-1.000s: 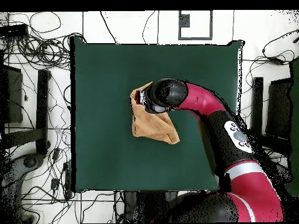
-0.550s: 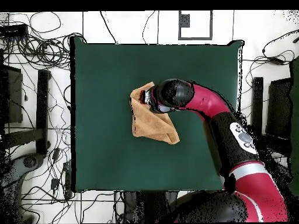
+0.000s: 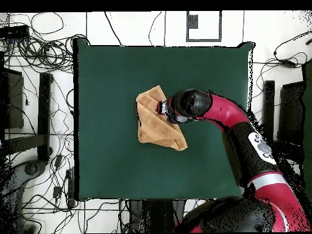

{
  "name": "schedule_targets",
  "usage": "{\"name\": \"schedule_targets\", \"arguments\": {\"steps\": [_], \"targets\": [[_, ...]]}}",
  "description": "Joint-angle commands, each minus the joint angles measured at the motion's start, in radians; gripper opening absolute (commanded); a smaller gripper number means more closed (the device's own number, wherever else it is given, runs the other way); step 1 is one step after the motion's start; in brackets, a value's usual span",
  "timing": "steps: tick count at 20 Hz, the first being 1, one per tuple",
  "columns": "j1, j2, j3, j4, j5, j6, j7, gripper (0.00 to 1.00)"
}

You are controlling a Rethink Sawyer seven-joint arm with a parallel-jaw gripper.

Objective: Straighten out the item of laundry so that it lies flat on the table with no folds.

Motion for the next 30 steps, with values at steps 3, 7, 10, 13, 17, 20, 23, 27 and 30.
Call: {"name": "schedule_targets", "arguments": {"steps": [3,7,10,13,17,20,23,27,30], "targets": [[0.002,0.039,0.149,-0.004,-0.069,0.112,-0.284,1.00],[-0.007,0.040,0.165,0.003,-0.078,0.118,-0.272,1.00],[-0.016,0.041,0.179,0.015,-0.084,0.121,-0.263,1.00],[-0.022,0.044,0.188,0.019,-0.085,0.123,-0.262,1.00],[-0.038,0.041,0.198,0.049,-0.090,0.118,-0.258,1.00],[-0.040,0.051,0.203,0.041,-0.099,0.130,-0.261,1.00],[-0.042,0.055,0.207,0.038,-0.103,0.132,-0.262,1.00],[-0.045,0.053,0.204,0.025,-0.114,0.147,-0.264,1.00],[-0.047,0.035,0.194,0.043,-0.124,0.133,-0.241,1.00]]}}
